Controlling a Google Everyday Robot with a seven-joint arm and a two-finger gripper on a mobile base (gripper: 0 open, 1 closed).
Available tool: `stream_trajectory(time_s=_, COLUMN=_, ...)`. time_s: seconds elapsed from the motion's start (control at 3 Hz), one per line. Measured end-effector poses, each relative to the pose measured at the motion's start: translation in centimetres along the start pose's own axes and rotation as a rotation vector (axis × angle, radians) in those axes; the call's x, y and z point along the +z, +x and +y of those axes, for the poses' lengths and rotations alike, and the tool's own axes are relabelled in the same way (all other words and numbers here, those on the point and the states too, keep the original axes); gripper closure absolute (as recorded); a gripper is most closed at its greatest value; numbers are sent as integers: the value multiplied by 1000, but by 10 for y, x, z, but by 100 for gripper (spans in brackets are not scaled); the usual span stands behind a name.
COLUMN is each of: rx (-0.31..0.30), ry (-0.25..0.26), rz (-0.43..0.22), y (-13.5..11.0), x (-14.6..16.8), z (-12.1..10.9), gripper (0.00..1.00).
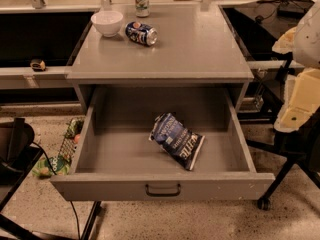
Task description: Pick blue chip bag from top drawer and place on counter
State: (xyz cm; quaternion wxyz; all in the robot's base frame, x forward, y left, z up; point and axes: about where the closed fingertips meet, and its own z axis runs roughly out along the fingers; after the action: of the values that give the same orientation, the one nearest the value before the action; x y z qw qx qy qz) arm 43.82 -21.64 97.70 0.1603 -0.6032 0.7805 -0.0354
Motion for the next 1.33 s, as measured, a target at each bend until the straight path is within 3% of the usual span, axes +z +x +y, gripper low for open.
stream_trajectory(time_s=0.67, rx=23, ry=-7, rz=-33, y=-8, x=18, z=-1, gripper=0)
stream_trajectory(time_s=1.33, rx=156, ry=-93, rz=-227, y=-56, x=111, z=10, gripper=0)
